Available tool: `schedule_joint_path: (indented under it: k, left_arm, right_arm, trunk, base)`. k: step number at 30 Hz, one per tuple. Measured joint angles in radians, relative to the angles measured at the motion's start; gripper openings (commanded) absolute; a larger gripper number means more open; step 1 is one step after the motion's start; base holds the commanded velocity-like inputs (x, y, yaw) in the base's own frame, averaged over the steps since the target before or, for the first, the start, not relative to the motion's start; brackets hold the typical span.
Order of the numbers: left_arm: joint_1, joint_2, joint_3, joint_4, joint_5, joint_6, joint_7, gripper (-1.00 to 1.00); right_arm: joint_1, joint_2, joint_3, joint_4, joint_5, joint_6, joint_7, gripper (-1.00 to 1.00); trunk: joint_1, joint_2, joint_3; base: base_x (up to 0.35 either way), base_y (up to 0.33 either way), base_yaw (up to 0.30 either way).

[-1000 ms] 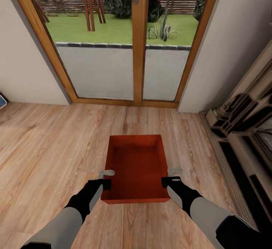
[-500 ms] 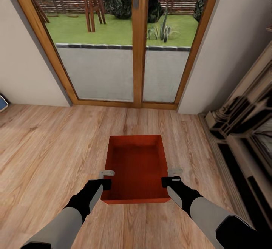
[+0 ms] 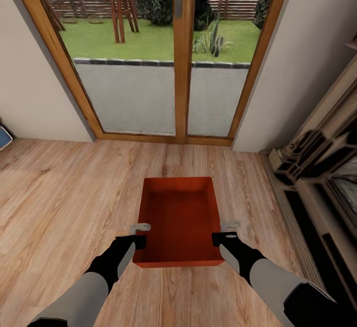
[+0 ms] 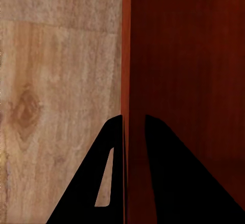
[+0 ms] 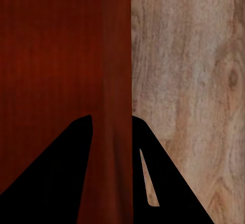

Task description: Move the two storage containers from the living room to the garage. In the garage, place one container on the floor and stack the other container on top of it (either order is fine).

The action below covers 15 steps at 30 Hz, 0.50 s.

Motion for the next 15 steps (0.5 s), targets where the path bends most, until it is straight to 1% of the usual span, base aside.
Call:
schedule_joint_path:
  k: [15]
  left_arm:
    - [0.000,0.000,0.000,0.000,0.000,0.001,0.000,-1.00]
  right_arm:
    - [0.000,0.000,0.000,0.000,0.001,0.002,0.000,-1.00]
  trunk:
    - [-0.058,0.105,0.047]
  base:
    - [0.000,0.000,0.000]
